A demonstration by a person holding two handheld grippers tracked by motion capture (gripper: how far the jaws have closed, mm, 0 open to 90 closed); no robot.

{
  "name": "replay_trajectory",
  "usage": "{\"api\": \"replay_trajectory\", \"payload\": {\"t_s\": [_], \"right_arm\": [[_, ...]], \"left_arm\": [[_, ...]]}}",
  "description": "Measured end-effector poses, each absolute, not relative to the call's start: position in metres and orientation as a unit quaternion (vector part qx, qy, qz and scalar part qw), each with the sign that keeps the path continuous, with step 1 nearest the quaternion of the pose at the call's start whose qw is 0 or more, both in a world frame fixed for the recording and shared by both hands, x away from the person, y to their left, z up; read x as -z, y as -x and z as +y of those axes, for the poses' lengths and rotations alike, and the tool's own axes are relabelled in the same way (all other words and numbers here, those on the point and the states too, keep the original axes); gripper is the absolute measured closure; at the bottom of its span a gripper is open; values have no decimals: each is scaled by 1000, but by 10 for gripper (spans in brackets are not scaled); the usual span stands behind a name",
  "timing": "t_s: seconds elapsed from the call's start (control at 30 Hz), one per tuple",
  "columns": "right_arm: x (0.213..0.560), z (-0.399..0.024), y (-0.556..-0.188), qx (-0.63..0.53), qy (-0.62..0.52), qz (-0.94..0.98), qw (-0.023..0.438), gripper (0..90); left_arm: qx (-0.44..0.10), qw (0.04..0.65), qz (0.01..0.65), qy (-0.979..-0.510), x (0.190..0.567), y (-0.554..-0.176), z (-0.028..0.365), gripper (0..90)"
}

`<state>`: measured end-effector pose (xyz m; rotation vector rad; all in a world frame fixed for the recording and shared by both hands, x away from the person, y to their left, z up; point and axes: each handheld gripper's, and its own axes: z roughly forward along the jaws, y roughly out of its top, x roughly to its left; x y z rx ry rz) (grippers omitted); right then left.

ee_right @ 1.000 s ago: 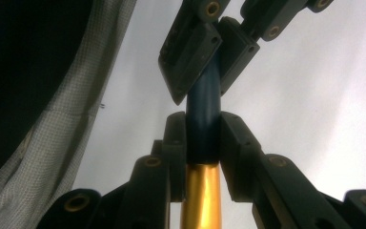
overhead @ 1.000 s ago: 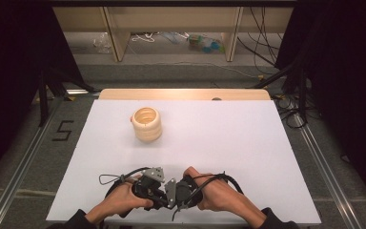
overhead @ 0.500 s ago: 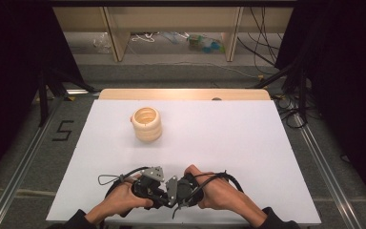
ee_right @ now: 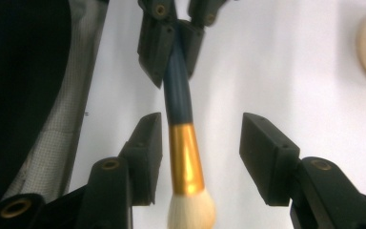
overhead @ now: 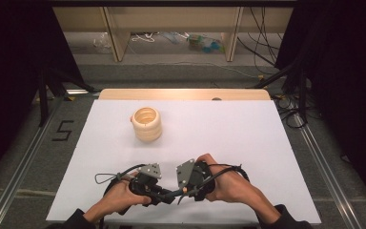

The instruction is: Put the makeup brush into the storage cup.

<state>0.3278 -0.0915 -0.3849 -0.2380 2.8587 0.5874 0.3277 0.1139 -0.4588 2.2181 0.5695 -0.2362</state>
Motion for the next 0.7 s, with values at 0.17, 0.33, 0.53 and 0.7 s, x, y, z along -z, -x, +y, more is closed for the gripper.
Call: {"api": "replay_trajectory", "payload": {"t_s": [0.17, 0.33, 0.53, 0.7], "right_arm": [[381, -117, -335, -271, -31, 958, 91, 392], [386, -137, -343, -339, -142, 926, 85, 345], [398, -164, -345, -397, -274, 876, 28, 287], [410, -167, -341, -433, -311, 846, -18, 272]], "left_arm": [[78, 422, 237, -872, 454, -334, 123, 762], [67, 430, 244, -866, 451, -337, 128, 762], [40, 457, 268, -847, 444, -343, 138, 762], [22, 476, 283, -832, 439, -344, 143, 762]]}}
